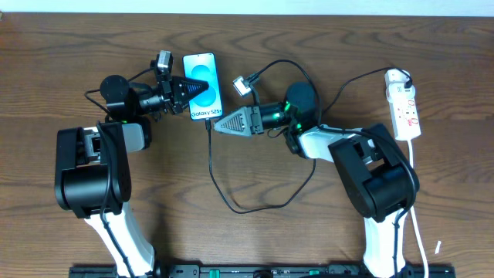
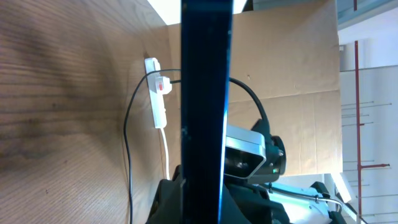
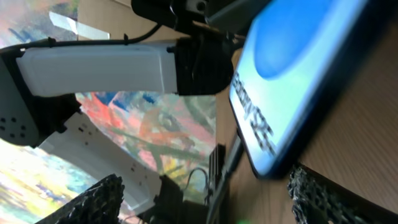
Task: Plug charger to phone and switch on socket
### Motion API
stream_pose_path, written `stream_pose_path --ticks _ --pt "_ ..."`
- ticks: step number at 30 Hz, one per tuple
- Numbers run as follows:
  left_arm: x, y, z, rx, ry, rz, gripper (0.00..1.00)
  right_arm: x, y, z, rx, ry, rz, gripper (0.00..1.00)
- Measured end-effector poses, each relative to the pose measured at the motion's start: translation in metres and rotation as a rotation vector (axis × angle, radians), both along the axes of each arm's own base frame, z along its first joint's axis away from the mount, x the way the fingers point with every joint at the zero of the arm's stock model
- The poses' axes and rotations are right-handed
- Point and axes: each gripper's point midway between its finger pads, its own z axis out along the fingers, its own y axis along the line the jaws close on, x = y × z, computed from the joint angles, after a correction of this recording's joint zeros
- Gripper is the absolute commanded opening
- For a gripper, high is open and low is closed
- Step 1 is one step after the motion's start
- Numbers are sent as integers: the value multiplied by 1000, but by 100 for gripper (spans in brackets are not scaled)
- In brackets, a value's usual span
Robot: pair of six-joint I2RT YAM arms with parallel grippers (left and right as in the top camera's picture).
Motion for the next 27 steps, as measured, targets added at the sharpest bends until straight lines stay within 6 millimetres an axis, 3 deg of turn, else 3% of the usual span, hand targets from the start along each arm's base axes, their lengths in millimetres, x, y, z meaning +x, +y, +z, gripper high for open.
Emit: stream_pose_path --ticks 5,11,15,20,27 --pt "0 0 0 0 0 -1 7 15 -22 -3 -12 23 -27 99" --pt "1 -3 -4 -5 37 3 7 54 -77 -12 -23 54 -172 99" --pt "5 -12 -22 -4 143 19 7 81 -107 -28 -54 127 -296 99" --pt "-1 -44 -47 36 235 -14 7 103 -127 -48 -103 194 -431 99" --pt "1 -95 -35 96 134 -106 7 123 -143 -72 -173 233 -569 99"
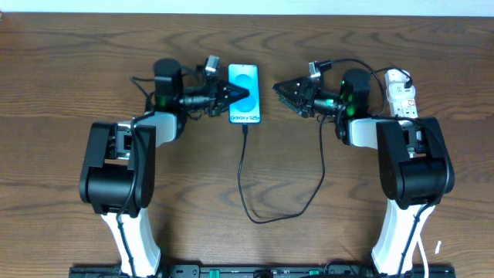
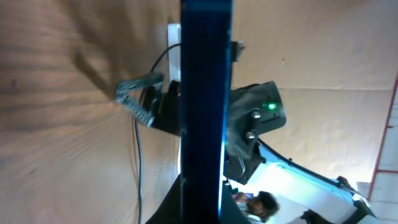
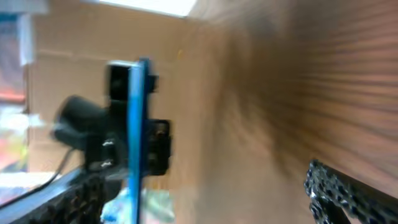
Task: Plug charger to phone and switch on socket
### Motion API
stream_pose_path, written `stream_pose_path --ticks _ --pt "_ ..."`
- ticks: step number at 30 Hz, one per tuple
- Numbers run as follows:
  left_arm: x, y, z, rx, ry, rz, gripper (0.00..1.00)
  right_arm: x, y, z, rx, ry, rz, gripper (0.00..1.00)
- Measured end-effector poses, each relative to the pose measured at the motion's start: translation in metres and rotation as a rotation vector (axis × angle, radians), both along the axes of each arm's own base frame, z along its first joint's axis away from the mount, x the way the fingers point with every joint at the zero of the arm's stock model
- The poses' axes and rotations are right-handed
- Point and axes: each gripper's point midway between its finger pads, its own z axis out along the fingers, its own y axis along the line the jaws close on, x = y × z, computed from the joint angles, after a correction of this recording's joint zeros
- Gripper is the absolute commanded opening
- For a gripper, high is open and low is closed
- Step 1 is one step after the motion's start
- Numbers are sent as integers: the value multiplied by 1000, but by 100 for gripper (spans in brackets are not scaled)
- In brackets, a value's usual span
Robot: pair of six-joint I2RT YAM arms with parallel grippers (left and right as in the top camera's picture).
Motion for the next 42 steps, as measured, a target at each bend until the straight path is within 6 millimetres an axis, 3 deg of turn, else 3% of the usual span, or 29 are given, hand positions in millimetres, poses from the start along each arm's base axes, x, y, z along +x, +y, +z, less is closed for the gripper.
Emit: stream_pose_path --ticks 4,7,10,15,18,26,30,36,42 --pt "9 1 -11 61 44 32 7 -1 -21 -29 -127 120 -86 99" --pt "14 4 -25 111 40 61 7 -4 -37 -28 -232 135 -134 99" --pt "20 1 -37 145 32 64 7 -10 -53 -11 -371 99 -168 99" --pt "26 -17 -65 183 36 28 7 -12 -71 47 -539 -88 -213 99" --pt "23 -27 -84 208 52 12 7 -20 -78 67 -596 -146 -224 99" --pt "12 -26 -118 326 139 21 13 -48 -99 63 -764 -123 -209 99" --pt "11 -22 -122 362 157 28 33 -53 -104 56 -807 -105 -197 99" --pt "15 -21 -109 388 151 41 68 -55 -106 53 -831 -103 -191 99" --pt "11 -15 -105 441 192 51 73 -61 -108 48 -849 -78 -175 99"
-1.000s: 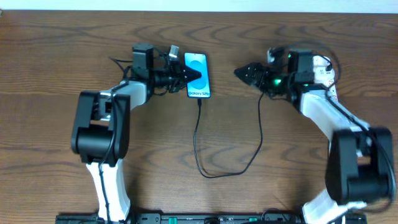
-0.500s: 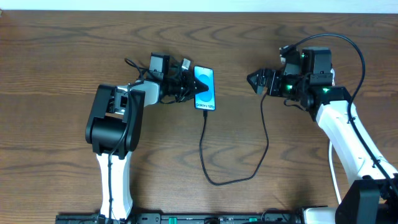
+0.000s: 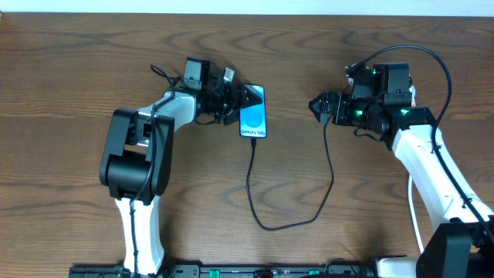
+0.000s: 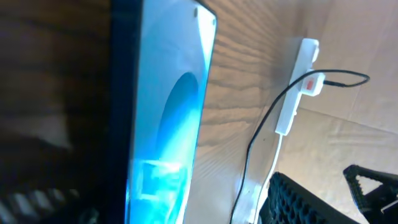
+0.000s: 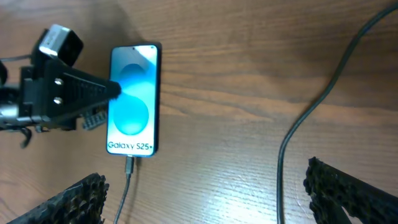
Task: Plug charger to phone and switch on socket
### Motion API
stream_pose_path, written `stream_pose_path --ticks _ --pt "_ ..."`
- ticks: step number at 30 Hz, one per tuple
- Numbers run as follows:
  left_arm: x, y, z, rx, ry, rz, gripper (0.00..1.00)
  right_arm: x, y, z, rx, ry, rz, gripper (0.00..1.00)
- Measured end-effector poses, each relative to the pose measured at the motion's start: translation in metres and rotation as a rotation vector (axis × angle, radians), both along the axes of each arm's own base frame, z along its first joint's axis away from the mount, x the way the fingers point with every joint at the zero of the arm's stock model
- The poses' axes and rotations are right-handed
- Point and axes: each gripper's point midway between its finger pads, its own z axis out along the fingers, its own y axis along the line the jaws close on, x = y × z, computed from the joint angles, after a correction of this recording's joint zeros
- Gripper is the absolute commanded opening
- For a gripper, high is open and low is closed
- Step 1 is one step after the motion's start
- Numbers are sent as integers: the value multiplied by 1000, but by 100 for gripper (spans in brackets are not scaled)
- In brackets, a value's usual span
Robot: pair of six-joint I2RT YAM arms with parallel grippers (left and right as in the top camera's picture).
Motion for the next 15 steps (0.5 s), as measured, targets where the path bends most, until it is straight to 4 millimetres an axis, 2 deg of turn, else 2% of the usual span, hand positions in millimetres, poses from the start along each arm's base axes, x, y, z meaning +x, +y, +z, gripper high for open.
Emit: stream_pose_path --ticks 7,12,15 --pt "-7 22 -2 61 69 32 73 -7 -15 -11 -83 43 -40 99" --pt "-3 54 -1 86 97 90 74 -3 -32 -14 -145 39 -95 99" --pt "-2 75 0 124 97 123 74 2 -55 -14 -167 33 -155 99"
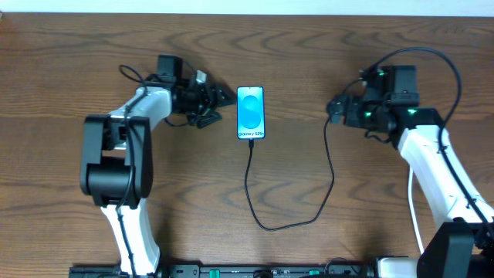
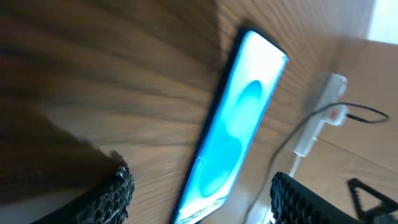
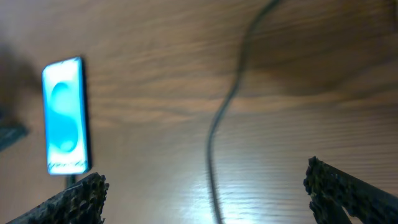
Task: Plug charger to phone and switch on socket
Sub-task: 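Move the right gripper over to the white power strip's switch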
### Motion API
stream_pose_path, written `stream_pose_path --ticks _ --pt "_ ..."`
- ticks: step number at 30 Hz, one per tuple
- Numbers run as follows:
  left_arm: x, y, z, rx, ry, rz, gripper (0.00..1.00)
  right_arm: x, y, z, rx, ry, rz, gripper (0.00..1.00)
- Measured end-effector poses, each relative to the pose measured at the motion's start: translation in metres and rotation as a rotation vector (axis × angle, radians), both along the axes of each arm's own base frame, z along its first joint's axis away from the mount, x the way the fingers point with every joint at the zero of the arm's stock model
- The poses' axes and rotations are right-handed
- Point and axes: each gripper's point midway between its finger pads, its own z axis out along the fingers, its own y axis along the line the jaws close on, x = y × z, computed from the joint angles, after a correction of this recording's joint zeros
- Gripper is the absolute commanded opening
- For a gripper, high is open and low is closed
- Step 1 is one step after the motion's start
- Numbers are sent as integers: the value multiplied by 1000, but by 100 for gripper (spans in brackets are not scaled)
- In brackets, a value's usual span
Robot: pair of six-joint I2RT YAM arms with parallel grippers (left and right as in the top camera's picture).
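The phone (image 1: 251,113) lies flat and face up on the table, screen lit, and also shows in the wrist views (image 2: 239,140) (image 3: 63,118). The black charger cable (image 1: 252,166) is plugged into its bottom end and loops down, round and up to the right. My left gripper (image 1: 220,106) (image 2: 205,196) is open just left of the phone, not touching it. My right gripper (image 1: 336,108) (image 3: 208,196) is open above the cable (image 3: 214,143). The white socket strip (image 2: 316,124) carries a plug; from overhead it is hidden under my right wrist.
Brown wooden table (image 1: 154,201). The cable's slack forms a loop (image 1: 270,227) in front of the phone. More cable arcs over my right arm (image 1: 432,58) at the back right. A cardboard wall (image 2: 373,93) stands behind the socket strip.
My left gripper has let go of the phone and sits further left, apart from it. The phone now lies straight. My right gripper has shifted slightly right along the cable.
First my left gripper held the phone while my right gripper was at its bottom end with the cable. Then the cable hung from the phone and my right gripper was off to the right near the socket strip. Later the phone sat mid-table, still gripped; now it lies free.
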Motion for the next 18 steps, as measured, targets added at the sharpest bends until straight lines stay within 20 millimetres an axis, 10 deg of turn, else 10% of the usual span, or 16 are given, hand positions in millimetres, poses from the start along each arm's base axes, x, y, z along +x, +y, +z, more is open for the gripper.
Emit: stream_pose_path --ticks 5,9,18 --pt "-9 34 0 154 -15 26 75 8 -55 3 -18 -25 -142 81" --pt "-19 50 10 282 -61 -8 79 12 -107 8 -35 -59 -289 1" --pt "-22 47 98 377 -342 -90 85 9 -195 21 -33 -140 -576 1"
